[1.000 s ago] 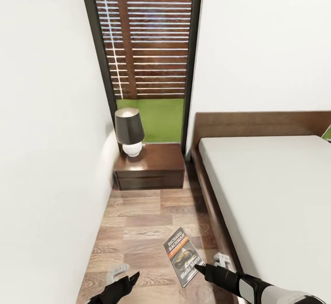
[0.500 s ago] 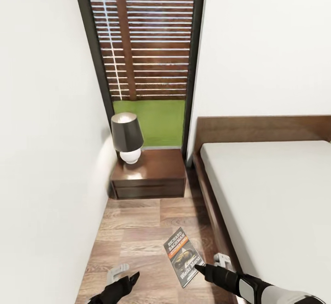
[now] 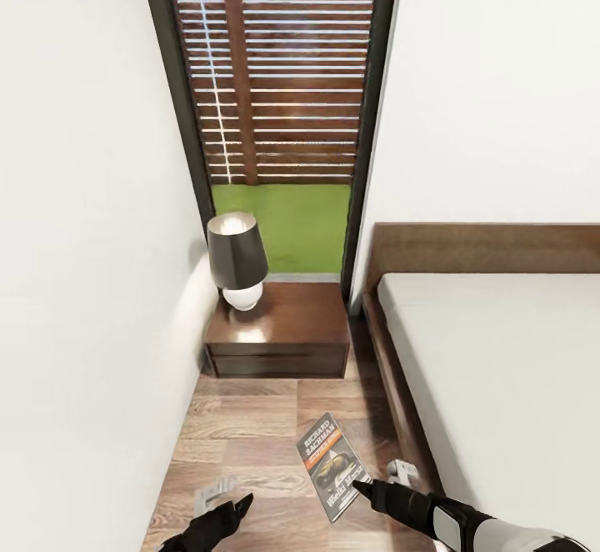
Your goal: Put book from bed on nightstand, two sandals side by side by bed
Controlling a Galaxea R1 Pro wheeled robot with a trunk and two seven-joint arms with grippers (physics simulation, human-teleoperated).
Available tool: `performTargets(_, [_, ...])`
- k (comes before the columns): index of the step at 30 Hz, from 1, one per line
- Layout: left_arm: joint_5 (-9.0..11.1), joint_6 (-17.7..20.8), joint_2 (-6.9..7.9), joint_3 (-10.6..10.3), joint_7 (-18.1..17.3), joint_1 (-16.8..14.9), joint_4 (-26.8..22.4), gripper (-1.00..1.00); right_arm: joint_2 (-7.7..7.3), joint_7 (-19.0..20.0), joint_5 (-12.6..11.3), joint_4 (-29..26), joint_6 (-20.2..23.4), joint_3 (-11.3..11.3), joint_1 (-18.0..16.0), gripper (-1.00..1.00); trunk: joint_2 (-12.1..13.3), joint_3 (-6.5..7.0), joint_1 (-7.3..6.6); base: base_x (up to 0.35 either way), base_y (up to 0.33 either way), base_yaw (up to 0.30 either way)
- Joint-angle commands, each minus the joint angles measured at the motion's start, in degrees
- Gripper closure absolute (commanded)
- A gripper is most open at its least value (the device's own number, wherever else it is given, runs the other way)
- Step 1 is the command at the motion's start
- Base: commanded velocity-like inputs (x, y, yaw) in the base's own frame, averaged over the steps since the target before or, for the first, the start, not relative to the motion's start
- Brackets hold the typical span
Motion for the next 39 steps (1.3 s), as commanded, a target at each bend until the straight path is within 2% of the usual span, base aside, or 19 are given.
performTargets(1, [-0.5,-0.2,-0.01,0.4,-0.1,0.0,0.0,-1.00,0.01,0.3,-0.6,0.2,0.1,0.2,-0.1,1.00,0.0,-0.06,0.04,0.303,0.000,0.110])
performTargets(39, [-0.5,-0.2,-0.01,0.4,-0.1,0.0,0.0,-1.00,0.01,0.3,-0.6,0.2,0.1,0.2,-0.1,1.00,0.0,-0.05,0.04,0.272,0.000,0.006])
